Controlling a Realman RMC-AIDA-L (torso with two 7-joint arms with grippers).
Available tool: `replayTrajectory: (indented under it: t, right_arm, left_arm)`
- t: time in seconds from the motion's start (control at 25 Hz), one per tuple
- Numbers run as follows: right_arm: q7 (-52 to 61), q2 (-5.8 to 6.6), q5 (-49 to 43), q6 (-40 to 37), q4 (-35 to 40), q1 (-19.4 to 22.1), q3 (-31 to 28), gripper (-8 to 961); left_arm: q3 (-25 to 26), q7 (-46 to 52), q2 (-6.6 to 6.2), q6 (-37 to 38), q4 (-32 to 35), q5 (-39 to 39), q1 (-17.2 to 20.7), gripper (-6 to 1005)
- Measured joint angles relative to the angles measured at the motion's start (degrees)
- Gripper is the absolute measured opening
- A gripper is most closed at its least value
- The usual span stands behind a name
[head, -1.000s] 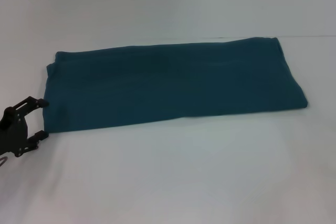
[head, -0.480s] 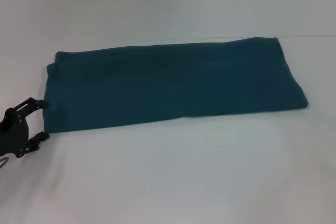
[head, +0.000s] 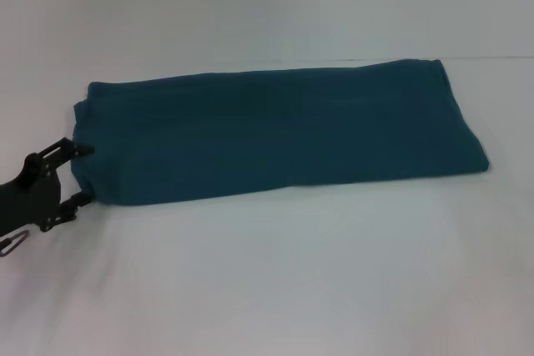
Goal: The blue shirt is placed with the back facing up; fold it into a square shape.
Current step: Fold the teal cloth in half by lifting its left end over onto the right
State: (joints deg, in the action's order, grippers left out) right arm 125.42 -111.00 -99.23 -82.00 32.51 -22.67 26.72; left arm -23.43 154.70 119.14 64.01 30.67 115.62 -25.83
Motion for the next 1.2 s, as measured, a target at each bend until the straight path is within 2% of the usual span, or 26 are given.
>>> replayTrajectory:
  t: [0.36, 0.52, 0.8, 1.2]
  right_arm:
    - [-0.1, 0.0, 0.0, 0.1, 0.0, 0.0, -0.2, 747]
    - [-0.2, 0.0, 0.0, 0.5, 0.0, 0.0, -0.2, 747]
    - [-0.4, 0.0, -0.1, 0.3, 0.0, 0.0, -0.2, 747]
    - [-0.5, 0.3, -0.2, 0.2, -1.2, 0.1, -0.2, 747]
  left_arm:
    - [0.6, -6.7, -0.22, 5.0, 0.1, -6.4, 0.1, 883]
    - [0.6, -5.8, -0.26, 4.5, 0.0, -5.4, 1.4, 884]
    - [0.8, -4.5, 0.42, 6.0, 1.7, -5.6, 4.1, 884]
    - [0.2, -1.6, 0.83, 1.7, 1.9, -4.3, 4.6, 885]
